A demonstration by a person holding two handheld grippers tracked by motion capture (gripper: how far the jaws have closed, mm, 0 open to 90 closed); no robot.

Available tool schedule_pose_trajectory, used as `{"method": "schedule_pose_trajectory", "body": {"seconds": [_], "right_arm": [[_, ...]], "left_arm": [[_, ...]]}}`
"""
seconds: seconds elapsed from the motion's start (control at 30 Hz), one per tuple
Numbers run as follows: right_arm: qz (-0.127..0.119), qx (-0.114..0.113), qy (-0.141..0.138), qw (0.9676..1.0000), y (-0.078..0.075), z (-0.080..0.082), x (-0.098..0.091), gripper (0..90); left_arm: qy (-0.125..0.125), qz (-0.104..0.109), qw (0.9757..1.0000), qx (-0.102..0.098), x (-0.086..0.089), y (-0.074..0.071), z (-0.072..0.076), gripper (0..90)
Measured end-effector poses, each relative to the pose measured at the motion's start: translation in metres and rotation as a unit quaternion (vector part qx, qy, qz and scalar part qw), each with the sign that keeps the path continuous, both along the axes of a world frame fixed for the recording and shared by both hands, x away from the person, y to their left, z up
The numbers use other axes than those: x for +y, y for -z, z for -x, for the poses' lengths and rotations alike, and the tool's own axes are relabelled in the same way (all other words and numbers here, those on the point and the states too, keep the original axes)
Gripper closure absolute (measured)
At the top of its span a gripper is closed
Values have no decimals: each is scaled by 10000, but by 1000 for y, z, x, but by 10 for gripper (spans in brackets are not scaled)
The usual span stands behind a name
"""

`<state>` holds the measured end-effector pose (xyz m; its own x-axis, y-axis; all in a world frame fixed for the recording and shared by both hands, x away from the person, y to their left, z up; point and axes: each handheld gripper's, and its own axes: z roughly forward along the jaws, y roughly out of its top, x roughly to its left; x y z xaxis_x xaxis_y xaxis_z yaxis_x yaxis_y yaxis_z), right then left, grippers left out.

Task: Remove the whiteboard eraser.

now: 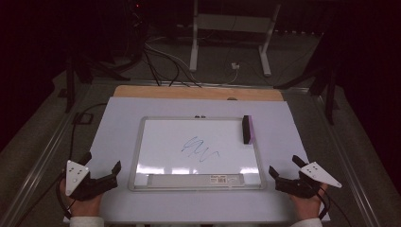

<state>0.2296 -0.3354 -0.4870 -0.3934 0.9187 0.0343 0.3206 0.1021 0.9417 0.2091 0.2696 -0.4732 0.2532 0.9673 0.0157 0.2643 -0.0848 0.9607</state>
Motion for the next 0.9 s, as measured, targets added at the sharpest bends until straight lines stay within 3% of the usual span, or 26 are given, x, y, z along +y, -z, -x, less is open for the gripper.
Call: {"method": "schedule_pose_trajectory", "body": {"seconds": [0.2, 0.37, 0.47, 0.63, 0.9], "right_arm": [[-49, -86, 67, 9999, -3, 2, 0, 2], [-136, 93, 80, 9998, -5, 2, 0, 1], [-192, 89, 81, 9997, -7, 2, 0, 1], [-310, 12, 56, 9995, -14, 4, -1, 1], [-253, -276, -39, 9993, -42, 0, 3, 1]], "left_arm": [[-49, 6, 10000, -9, 2, 1, 0, 10], [-81, -58, 9999, 67, 1, 4, -1, 10], [-87, -94, 9999, 97, 1, 5, -2, 11], [-114, -91, 9998, 103, 0, 5, -3, 10], [-161, -60, 9997, 150, 0, 8, -4, 10]]}}
